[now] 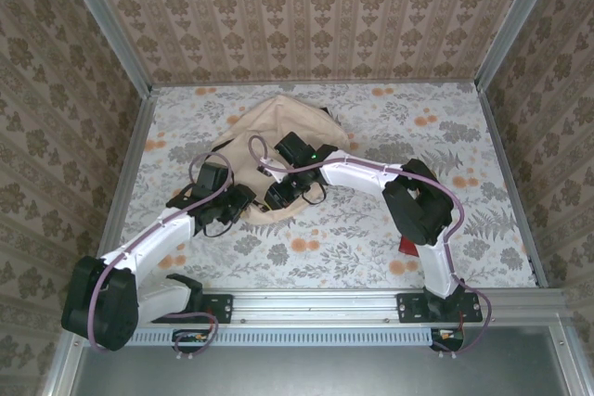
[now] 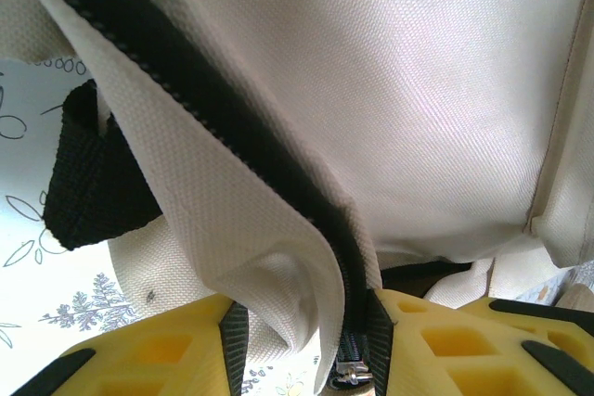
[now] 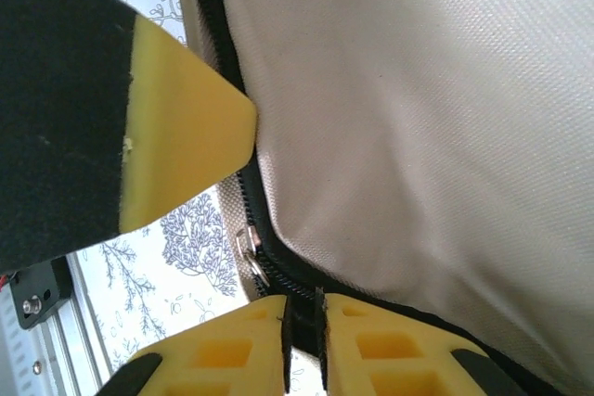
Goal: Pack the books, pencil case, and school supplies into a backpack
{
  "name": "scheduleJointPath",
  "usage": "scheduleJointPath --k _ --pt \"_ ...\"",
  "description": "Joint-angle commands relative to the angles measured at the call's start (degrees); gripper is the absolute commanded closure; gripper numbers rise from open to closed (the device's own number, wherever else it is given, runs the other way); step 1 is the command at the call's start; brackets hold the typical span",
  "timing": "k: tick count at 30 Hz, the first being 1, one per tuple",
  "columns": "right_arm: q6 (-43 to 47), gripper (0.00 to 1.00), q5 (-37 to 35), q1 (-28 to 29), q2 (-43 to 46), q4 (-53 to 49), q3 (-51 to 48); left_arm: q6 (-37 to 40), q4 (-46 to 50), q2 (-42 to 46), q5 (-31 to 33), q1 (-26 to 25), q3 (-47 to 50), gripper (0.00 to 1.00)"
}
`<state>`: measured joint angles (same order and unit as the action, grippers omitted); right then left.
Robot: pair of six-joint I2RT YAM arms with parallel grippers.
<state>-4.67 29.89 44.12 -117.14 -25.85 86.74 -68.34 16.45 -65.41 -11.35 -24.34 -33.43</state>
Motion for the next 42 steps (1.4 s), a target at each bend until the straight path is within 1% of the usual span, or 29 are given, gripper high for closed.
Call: scheduleJointPath --k 1,4,8,11,15,19,22,27,30,32,36,40,42 --pt "0.0 0.80 -2.0 0.1 1.7 0.4 -0.2 0.8 0.9 0.1 -0.6 0.2 -0.9 0.60" --pt "0.3 0.70 -2.4 0.2 1.5 0.3 -0.1 0.6 1.1 0.8 -1.0 0.2 -1.1 0.60" --pt "-1.5 0.66 -3.7 0.1 2.1 0.9 -1.1 -0.9 0.4 2.8 -2.3 0.1 -1.3 0.61" --pt "-3.7 0.64 -4.2 0.1 3.9 3.5 -3.6 -2.2 1.3 4.2 -2.4 0.2 -1.5 0.61" --pt "-6.3 0.64 -4.6 0.1 5.6 6.9 -6.5 -2.8 2.2 5.2 -1.3 0.1 -1.4 0.62" --pt "-7.9 0.63 -5.6 0.2 6.3 8.2 -7.8 -2.9 1.2 4.1 -2.5 0.2 -2.3 0.63" --pt "-8.7 0.63 -6.9 0.2 6.8 8.5 -8.4 -1.6 2.7 3.8 -0.6 0.3 -3.9 0.63" --pt "-10.7 0.58 -8.7 0.2 9.0 9.8 -9.6 -1.7 1.1 -0.5 -1.6 0.2 -4.3 0.61" --pt "-13.5 0.55 -10.2 0.2 10.6 10.8 -10.9 -2.1 -1.0 -2.6 -2.1 0.2 -3.6 0.61" --pt "-15.9 0.55 -11.4 0.2 11.9 11.4 -12.2 -2.1 -1.6 -3.4 -2.0 0.3 -3.7 0.61" --pt "-21.6 0.54 -13.4 0.3 14.5 13.5 -15.6 -2.6 -0.7 -3.5 -1.2 0.2 -3.7 0.56" --pt "-25.7 0.55 -13.5 1.0 15.8 14.6 -18.0 -3.8 -1.5 -4.5 -0.9 0.2 -3.1 0.56" --pt "-27.9 0.57 -13.8 1.5 16.1 14.8 -19.0 -4.3 -3.1 -5.3 -0.9 0.2 -2.4 0.58"
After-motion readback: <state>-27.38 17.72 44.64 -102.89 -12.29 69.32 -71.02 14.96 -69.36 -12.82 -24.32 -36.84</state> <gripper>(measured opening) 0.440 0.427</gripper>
